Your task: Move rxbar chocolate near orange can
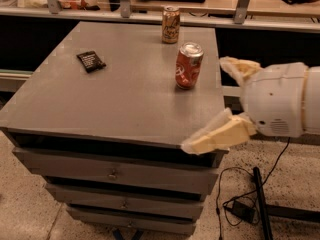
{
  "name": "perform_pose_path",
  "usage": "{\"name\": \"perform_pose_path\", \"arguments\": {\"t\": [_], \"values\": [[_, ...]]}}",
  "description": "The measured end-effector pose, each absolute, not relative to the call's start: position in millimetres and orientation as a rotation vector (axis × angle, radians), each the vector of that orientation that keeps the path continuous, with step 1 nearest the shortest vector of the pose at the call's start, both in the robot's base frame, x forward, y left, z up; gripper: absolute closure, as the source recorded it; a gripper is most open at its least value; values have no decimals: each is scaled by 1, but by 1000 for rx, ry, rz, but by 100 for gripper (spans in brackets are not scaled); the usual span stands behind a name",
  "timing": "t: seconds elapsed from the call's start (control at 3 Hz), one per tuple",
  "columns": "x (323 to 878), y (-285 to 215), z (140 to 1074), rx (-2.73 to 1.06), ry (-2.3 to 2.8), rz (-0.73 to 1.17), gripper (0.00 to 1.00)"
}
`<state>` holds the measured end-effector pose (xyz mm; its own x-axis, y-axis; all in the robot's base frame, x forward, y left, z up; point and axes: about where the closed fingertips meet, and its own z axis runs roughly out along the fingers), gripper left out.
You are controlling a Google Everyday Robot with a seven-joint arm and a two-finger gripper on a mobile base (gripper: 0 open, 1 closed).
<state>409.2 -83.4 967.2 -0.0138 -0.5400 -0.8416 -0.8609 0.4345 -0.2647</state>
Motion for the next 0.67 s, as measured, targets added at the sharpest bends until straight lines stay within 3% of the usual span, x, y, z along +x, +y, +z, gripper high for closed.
{"name": "perform_pose_path", "arguments": {"t": [0.33,0.67], "values": [[406,-51,990,-1187,1625,492,0],[406,-53,990,-1184,1628,488,0]]}}
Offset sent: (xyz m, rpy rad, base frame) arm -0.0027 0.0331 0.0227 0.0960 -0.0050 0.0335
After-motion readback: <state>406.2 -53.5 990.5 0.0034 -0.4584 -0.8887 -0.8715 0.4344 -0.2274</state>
